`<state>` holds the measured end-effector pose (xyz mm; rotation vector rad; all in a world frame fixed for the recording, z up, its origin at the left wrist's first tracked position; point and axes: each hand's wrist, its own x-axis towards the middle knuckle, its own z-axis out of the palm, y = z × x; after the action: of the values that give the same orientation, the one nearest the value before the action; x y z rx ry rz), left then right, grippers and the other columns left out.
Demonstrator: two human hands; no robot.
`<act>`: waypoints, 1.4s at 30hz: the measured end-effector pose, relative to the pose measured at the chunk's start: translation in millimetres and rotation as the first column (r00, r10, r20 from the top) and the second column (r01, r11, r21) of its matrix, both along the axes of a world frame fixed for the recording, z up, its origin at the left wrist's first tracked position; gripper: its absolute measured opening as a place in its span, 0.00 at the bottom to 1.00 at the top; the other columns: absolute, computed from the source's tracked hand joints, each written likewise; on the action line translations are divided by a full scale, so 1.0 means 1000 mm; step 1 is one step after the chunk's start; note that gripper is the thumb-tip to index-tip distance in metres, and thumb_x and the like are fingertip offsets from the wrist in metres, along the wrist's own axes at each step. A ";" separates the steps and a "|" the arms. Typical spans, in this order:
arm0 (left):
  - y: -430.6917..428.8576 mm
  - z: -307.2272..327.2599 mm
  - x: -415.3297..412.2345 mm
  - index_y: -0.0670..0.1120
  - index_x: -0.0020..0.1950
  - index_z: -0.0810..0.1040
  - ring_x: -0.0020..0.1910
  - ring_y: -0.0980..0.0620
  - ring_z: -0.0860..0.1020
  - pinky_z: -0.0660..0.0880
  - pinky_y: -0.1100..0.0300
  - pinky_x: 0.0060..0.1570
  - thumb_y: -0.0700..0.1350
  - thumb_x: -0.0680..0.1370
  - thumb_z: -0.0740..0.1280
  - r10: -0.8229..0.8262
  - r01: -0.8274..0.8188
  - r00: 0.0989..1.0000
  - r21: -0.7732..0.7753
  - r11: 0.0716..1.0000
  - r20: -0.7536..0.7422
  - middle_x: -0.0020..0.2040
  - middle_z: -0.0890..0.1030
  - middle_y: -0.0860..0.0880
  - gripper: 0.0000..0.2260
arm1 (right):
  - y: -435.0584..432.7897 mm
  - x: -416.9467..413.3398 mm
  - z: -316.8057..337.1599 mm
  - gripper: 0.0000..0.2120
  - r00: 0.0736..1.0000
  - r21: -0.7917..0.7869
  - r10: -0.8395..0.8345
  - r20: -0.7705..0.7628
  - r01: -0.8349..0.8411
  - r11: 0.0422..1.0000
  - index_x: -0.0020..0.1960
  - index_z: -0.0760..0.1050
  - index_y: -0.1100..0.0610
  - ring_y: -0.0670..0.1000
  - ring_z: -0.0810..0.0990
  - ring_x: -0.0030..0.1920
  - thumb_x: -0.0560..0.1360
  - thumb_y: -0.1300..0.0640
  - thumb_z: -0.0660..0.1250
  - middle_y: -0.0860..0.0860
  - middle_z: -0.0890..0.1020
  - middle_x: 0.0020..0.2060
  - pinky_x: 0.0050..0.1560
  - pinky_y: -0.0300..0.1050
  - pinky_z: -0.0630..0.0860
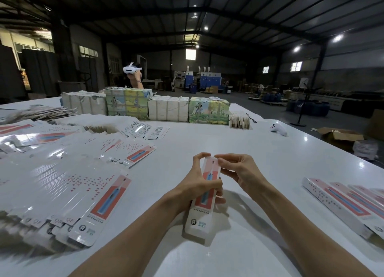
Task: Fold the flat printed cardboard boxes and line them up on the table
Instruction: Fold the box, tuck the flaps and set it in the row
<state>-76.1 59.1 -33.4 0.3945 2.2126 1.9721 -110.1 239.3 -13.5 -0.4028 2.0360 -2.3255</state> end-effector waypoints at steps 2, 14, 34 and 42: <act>0.003 -0.002 0.000 0.66 0.72 0.57 0.45 0.43 0.86 0.85 0.51 0.44 0.41 0.68 0.79 0.002 -0.002 1.000 0.047 0.999 0.015 0.60 0.74 0.39 0.44 | 0.000 0.000 0.000 0.10 1.000 -0.003 -0.001 -0.008 0.001 1.000 0.60 0.83 0.66 0.60 0.87 0.55 0.80 0.64 0.70 0.60 0.87 0.53 0.52 0.49 0.86; 0.009 0.009 0.004 0.42 0.78 0.64 0.67 0.31 0.77 0.74 0.32 0.68 0.57 0.85 0.62 0.028 -0.190 0.970 0.680 0.708 0.241 0.69 0.75 0.29 0.27 | -0.032 0.014 -0.013 0.26 0.867 0.663 0.102 -0.487 0.292 0.690 0.73 0.73 0.48 0.45 0.80 0.55 0.80 0.36 0.65 0.44 0.80 0.58 0.53 0.40 0.78; 0.011 -0.007 0.001 0.51 0.67 0.80 0.64 0.50 0.80 0.80 0.51 0.62 0.51 0.85 0.65 0.072 -0.072 0.997 0.174 0.982 0.002 0.65 0.81 0.49 0.12 | 0.119 0.063 -0.009 0.23 0.917 0.933 -0.177 -0.356 0.358 -0.023 0.73 0.66 0.53 0.52 0.78 0.62 0.82 0.48 0.66 0.51 0.72 0.70 0.63 0.50 0.75; 0.013 -0.009 0.006 0.50 0.59 0.86 0.63 0.56 0.81 0.79 0.59 0.59 0.39 0.84 0.67 0.032 -0.026 0.995 0.065 0.998 -0.099 0.62 0.84 0.53 0.10 | 0.168 0.096 -0.012 0.17 0.828 0.898 -0.348 -0.440 0.402 -0.178 0.71 0.68 0.54 0.51 0.79 0.59 0.84 0.51 0.63 0.52 0.75 0.67 0.63 0.46 0.75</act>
<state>-70.4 71.7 -42.5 0.4818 2.2300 2.0862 -14.1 407.6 -25.4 0.3541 3.3862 -0.0547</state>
